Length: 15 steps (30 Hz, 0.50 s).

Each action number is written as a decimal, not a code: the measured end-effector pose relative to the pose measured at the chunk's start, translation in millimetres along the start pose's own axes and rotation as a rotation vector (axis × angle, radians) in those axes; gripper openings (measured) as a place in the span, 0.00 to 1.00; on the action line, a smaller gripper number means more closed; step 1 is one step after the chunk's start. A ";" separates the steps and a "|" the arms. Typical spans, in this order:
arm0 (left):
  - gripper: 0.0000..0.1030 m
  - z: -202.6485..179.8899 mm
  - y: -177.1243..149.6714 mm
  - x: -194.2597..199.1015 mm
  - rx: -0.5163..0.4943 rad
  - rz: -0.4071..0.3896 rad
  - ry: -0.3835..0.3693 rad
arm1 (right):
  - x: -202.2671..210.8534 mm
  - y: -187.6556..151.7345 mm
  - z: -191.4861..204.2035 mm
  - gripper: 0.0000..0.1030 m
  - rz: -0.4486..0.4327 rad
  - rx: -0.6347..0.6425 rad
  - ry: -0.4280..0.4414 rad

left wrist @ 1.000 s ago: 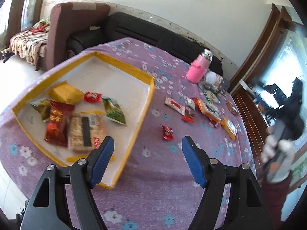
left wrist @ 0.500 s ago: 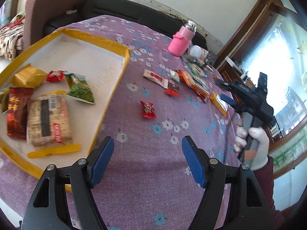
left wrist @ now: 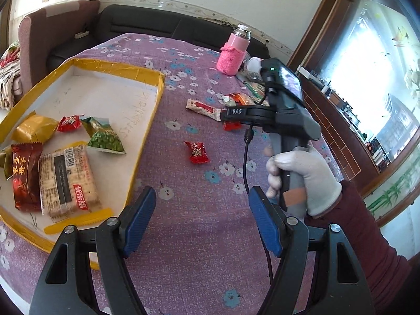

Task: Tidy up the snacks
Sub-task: 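Move the right tool back to the table toward a red candy, then grasp a red candy with the right tool while the left tool grasps another red candy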

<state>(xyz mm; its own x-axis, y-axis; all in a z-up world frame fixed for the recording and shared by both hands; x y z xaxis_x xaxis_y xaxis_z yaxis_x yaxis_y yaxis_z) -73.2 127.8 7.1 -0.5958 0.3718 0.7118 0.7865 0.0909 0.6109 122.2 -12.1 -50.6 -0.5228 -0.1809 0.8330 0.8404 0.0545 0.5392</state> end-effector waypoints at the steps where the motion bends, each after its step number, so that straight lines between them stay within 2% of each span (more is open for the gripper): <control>1: 0.71 -1.7 0.6 -0.8 -0.003 0.001 -0.014 | -0.2 -2.4 0.7 0.25 0.001 0.010 -0.014; 5: 0.53 -14.7 5.6 -11.3 -0.047 0.022 -0.044 | 9.4 -14.6 -9.4 0.23 -0.007 0.009 -0.020; 6: 0.52 -18.6 6.9 -14.7 -0.063 0.027 -0.039 | 15.0 -20.7 -14.8 0.23 -0.007 -0.007 -0.003; 8: 0.40 -29.7 10.1 -24.1 -0.120 0.037 -0.034 | 27.9 -30.4 -26.3 0.23 -0.009 -0.045 0.044; 11: 0.37 -43.1 19.6 -47.0 -0.206 0.054 0.018 | 45.9 -41.2 -38.4 0.24 -0.038 -0.088 0.132; 13: 0.37 -43.6 27.2 -61.2 -0.220 0.067 0.050 | 50.5 -45.6 -44.5 0.24 -0.049 -0.109 0.158; 15: 0.37 -36.4 35.9 -75.0 -0.219 0.077 0.114 | 49.1 -48.9 -48.8 0.24 -0.039 -0.130 0.178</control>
Point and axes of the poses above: each gripper's, at about its wrist camera, not at the fingertips, and x roughly against the way its jaws point, z to its left, y to its top, the point moved 8 cm from there along -x, roughly the way its jaws point, and after that the axes turned 2 degrees about z, right-handed, at the moved point
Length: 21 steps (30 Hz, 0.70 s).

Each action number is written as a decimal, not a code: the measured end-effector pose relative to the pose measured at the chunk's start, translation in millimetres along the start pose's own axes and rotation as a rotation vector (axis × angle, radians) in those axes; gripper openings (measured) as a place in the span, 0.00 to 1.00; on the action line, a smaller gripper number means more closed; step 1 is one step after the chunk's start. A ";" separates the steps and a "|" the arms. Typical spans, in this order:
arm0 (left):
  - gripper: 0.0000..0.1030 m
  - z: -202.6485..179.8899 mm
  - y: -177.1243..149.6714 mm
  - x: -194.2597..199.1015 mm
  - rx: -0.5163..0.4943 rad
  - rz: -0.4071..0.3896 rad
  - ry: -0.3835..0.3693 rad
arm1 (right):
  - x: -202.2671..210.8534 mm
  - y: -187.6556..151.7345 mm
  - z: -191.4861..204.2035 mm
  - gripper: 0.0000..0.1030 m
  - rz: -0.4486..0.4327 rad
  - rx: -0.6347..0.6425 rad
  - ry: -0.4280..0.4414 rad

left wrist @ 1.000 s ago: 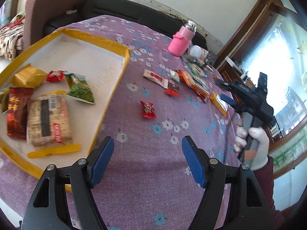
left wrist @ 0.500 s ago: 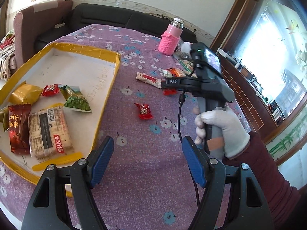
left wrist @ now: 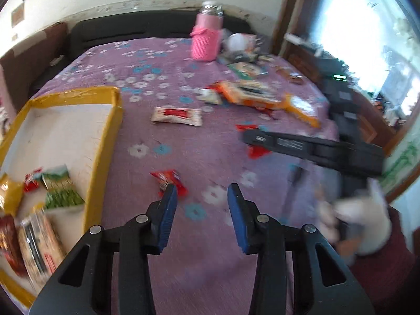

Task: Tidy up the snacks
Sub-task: 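Grasp a red candy with the right tool while the left tool grasps another red candy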

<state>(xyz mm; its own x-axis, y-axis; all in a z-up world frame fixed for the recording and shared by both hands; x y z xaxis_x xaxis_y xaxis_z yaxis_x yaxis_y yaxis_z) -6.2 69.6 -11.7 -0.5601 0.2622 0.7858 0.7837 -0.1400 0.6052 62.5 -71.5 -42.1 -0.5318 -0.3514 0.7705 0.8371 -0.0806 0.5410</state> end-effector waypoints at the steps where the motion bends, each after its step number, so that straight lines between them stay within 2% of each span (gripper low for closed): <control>1: 0.37 4.3 3.1 -5.6 0.002 0.006 0.022 | -0.4 -0.5 -0.8 0.24 0.005 -0.006 0.011; 6: 0.36 12.4 3.2 -37.8 0.018 0.079 0.037 | -0.3 -0.5 6.0 0.24 0.007 0.008 0.042; 7: 0.30 13.6 2.1 -43.6 0.015 0.093 0.046 | -1.3 -0.2 7.1 0.24 0.010 0.010 0.045; 8: 0.17 13.7 0.4 -47.3 0.015 0.106 0.044 | -3.0 0.2 6.8 0.24 0.011 0.011 0.046; 11: 0.05 14.5 -3.5 -49.5 0.013 0.101 0.045 | -4.2 0.1 6.9 0.24 0.011 0.006 0.046; 18: 0.04 18.5 -1.8 -36.2 0.052 0.074 0.026 | -2.8 0.2 6.4 0.24 -0.002 0.005 0.037; 21: 0.06 13.7 2.8 -29.6 0.053 0.053 -0.014 | -2.6 -0.4 6.1 0.24 -0.004 0.004 0.033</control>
Point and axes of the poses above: each gripper's, at about its wrist camera, not at the fingertips, and x roughly against the way its jaws point, z to its left, y to its top, the point moved 8 cm from there along -x, roughly the way its jaws point, and after that the axes turned 2 degrees about z, right-handed, at the moved point
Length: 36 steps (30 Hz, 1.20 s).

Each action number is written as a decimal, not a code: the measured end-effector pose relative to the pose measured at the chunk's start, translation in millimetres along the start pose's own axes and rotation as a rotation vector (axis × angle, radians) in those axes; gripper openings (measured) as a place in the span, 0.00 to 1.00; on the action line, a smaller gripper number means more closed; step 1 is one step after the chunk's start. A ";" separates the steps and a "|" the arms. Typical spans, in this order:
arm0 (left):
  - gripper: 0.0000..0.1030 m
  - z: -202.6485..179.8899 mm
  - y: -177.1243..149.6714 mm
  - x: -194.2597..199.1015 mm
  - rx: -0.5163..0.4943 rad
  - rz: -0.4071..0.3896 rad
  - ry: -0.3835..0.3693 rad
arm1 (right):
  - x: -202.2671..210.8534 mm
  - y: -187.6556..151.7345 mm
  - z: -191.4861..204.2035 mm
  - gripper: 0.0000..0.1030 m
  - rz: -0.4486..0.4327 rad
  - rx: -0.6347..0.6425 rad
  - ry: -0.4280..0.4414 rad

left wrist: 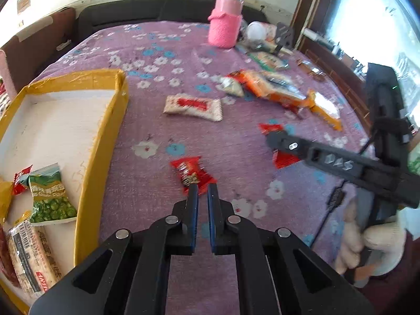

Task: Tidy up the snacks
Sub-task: 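Grasp a red candy with the right tool while the left tool grasps another red candy, then carry both red candies over the tray and open both tools to drop them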

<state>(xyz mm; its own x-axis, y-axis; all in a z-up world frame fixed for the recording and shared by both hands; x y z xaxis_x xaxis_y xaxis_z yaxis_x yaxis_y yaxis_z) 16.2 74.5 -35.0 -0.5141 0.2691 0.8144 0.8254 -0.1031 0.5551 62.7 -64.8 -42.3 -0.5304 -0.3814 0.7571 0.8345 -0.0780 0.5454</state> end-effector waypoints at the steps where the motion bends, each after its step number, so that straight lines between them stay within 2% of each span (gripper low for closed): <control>1: 0.11 -1.3 2.0 0.2 -0.004 -0.003 -0.001 | -0.4 -0.2 0.0 0.24 0.001 -0.002 0.000; 3: 0.25 -1.4 5.9 -3.2 -0.008 -0.003 0.021 | -0.3 -0.4 -0.4 0.24 0.002 -0.005 0.001; 5: 0.43 -1.4 9.7 -10.1 -0.012 0.001 0.041 | 0.1 -0.2 -0.4 0.24 0.001 -0.007 0.002; 6: 0.45 -1.0 12.3 -16.2 -0.021 0.003 0.056 | 0.4 0.1 -0.3 0.24 0.000 -0.008 0.003; 10: 0.44 -0.6 16.0 -35.3 -0.037 0.019 0.069 | 0.2 0.4 -0.2 0.24 0.000 -0.009 0.006; 11: 0.27 -1.5 17.1 -35.6 -0.057 0.003 0.091 | -0.2 0.4 -0.4 0.24 0.001 -0.010 0.007; 12: 0.21 -2.6 16.3 -36.0 -0.066 0.002 0.103 | -0.7 0.5 -0.9 0.24 0.003 -0.011 0.007; 19: 0.20 0.4 11.8 -21.6 -0.030 -0.032 0.064 | -3.2 0.4 -3.1 0.24 0.007 -0.020 0.008; 24: 0.20 15.2 11.7 15.6 0.051 -0.075 -0.016 | 0.0 0.1 2.4 0.24 -0.015 -0.005 0.016; 27: 0.20 44.6 17.4 46.7 0.119 -0.121 -0.036 | 8.3 1.1 10.2 0.24 -0.051 0.009 0.032; 30: 0.21 86.9 23.7 69.6 0.185 -0.147 -0.011 | 21.2 4.4 25.1 0.23 -0.086 0.019 0.051; 33: 0.21 137.5 29.2 82.9 0.274 -0.158 0.025 | 31.2 7.7 58.6 0.23 -0.081 0.038 0.138; 36: 0.21 188.2 33.9 77.8 0.402 -0.130 0.007 | 27.1 9.5 106.4 0.23 -0.038 0.082 0.209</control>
Point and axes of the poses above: each gripper's, at about its wrist camera, not at the fingertips, and x roughly against the way its jaws point, z to its left, y to its top, the point moved 8 cm from there along -x, roughly the way its jaws point, and after that the axes turned 2 degrees about z, right-handed, at the moved point
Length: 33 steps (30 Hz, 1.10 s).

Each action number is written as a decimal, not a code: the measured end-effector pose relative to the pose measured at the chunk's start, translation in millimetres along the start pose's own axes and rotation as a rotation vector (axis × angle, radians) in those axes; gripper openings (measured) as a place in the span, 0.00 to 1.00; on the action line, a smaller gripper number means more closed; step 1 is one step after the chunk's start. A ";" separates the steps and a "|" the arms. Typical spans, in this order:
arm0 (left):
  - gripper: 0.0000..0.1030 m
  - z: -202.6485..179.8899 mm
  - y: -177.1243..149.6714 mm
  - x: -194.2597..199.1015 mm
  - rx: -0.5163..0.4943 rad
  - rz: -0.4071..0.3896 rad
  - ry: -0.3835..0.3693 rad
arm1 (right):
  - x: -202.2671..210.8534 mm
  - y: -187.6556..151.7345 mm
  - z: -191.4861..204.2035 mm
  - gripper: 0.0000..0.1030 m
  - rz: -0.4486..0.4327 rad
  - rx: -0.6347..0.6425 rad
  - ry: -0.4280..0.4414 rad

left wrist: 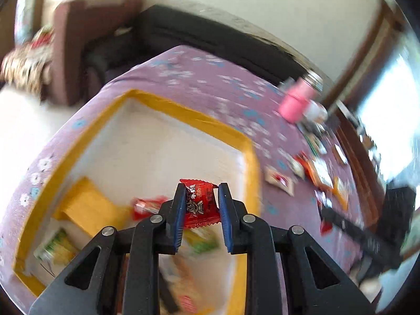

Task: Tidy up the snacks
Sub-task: 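Carry both red candies over the tray and open both tools to drop them, then move the right tool to the clear biscuit pack while the left tool approaches the white sachet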

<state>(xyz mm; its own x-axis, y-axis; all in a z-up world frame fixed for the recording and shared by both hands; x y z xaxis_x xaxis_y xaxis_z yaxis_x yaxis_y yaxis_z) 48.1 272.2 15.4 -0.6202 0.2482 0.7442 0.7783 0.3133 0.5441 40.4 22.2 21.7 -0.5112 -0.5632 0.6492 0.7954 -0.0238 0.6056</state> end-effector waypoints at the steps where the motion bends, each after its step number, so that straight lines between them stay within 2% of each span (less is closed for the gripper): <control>1: 0.21 12.3 6.4 -4.0 0.037 0.010 0.000 | -8.8 2.3 15.8 0.23 0.021 0.018 0.017; 7: 0.22 65.6 31.2 -24.8 0.157 0.028 0.048 | -74.7 11.2 85.2 0.23 0.157 0.090 0.046; 9: 0.24 73.1 31.1 -30.1 0.185 0.034 0.005 | -98.3 15.0 95.8 0.23 0.195 0.102 0.025; 11: 0.33 78.6 27.7 -34.9 0.218 0.050 -0.034 | -117.7 15.2 101.6 0.23 0.222 0.111 0.004; 14: 0.34 90.6 20.2 -29.5 0.260 0.056 -0.062 | -142.3 14.1 107.8 0.26 0.240 0.144 -0.023; 16: 0.34 93.0 16.1 -19.5 0.264 0.042 -0.076 | -144.4 12.1 110.7 0.29 0.232 0.135 -0.005; 19: 0.34 96.6 2.0 8.6 0.281 0.024 -0.016 | -126.6 7.4 115.9 0.34 0.194 0.133 0.032; 20: 0.39 94.5 -2.5 20.2 0.273 0.002 -0.018 | -116.1 7.3 114.6 0.37 0.163 0.136 0.024; 21: 0.43 89.7 -8.3 34.2 0.250 -0.033 -0.030 | -105.3 7.7 111.4 0.40 0.126 0.137 0.008; 23: 0.61 82.6 -19.9 58.1 0.202 -0.109 -0.014 | -88.8 8.8 100.0 0.53 0.062 0.130 -0.061; 25: 0.67 79.0 -33.9 77.5 0.190 -0.178 0.001 | -83.2 8.9 83.2 0.55 0.020 0.123 -0.173; 28: 0.67 81.2 -54.4 91.6 0.238 -0.213 -0.035 | -99.7 -4.8 73.2 0.55 0.090 0.082 -0.192; 30: 0.67 87.5 -64.2 95.8 0.263 -0.223 -0.025 | -113.4 -18.4 72.5 0.55 0.142 0.046 -0.176; 32: 0.67 90.9 -69.8 97.6 0.268 -0.236 -0.003 | -125.6 -34.6 76.6 0.50 0.183 0.036 -0.162; 33: 0.67 92.3 -72.7 98.5 0.260 -0.240 0.020 | -127.0 -38.5 79.0 0.50 0.172 0.047 -0.168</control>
<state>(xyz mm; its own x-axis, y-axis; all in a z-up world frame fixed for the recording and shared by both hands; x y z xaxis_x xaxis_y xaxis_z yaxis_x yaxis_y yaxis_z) -78.7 358.4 13.4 -0.7785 0.1219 0.6157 0.5577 0.5843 0.5896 49.0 159.9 -47.7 -0.4199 -0.4105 0.8094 0.8613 0.1009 0.4980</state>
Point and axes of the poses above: each gripper's, at about its wrist camera, not at the fingertips, and x roughly against the way its jaws point, z to its left, y to its top, the point moved 8 cm from there along -x, roughly the way its jaws point, and after that the axes turned 2 degrees about z, right-handed, at the moved point
